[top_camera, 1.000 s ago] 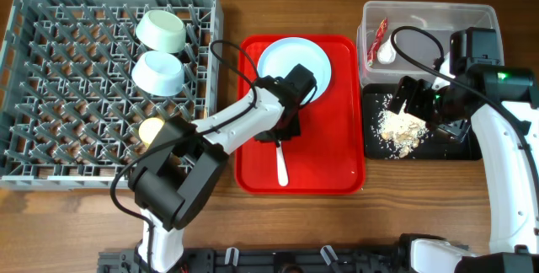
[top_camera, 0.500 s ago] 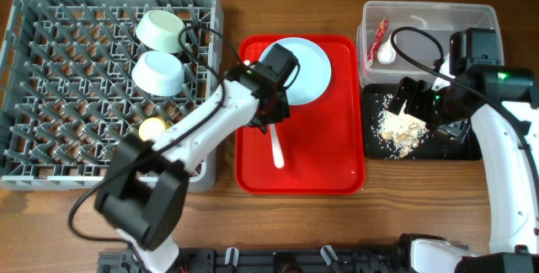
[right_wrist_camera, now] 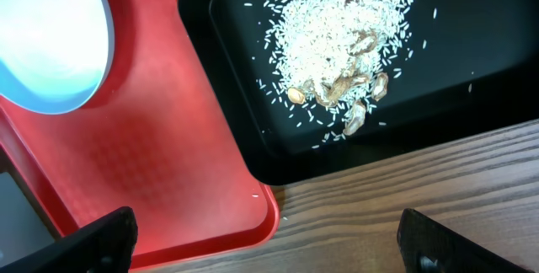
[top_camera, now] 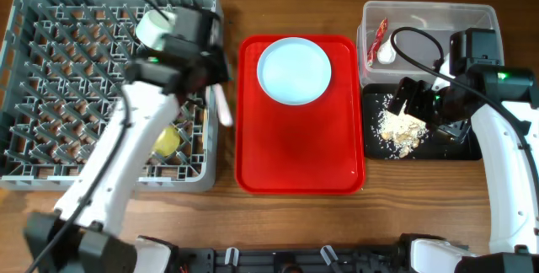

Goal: Sort waste into correct bins and load items into the dishwasher rack
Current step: 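Carry the white fork into the rack and release it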

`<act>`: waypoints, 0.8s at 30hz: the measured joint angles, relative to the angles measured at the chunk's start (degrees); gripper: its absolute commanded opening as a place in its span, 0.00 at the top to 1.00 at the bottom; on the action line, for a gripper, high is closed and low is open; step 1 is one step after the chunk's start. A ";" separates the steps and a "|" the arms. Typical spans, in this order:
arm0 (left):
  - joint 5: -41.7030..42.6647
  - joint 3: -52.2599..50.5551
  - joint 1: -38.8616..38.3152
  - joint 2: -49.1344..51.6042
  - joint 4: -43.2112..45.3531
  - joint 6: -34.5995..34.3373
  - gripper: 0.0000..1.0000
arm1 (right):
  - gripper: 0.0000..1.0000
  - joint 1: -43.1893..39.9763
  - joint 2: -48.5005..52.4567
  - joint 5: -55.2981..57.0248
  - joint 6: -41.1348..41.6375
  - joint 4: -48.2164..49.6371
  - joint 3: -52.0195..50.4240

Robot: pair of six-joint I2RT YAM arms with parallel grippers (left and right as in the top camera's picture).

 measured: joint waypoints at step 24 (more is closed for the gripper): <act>-0.66 0.92 7.63 11.63 0.17 12.94 0.44 | 0.00 0.00 0.00 0.00 0.00 -0.02 0.00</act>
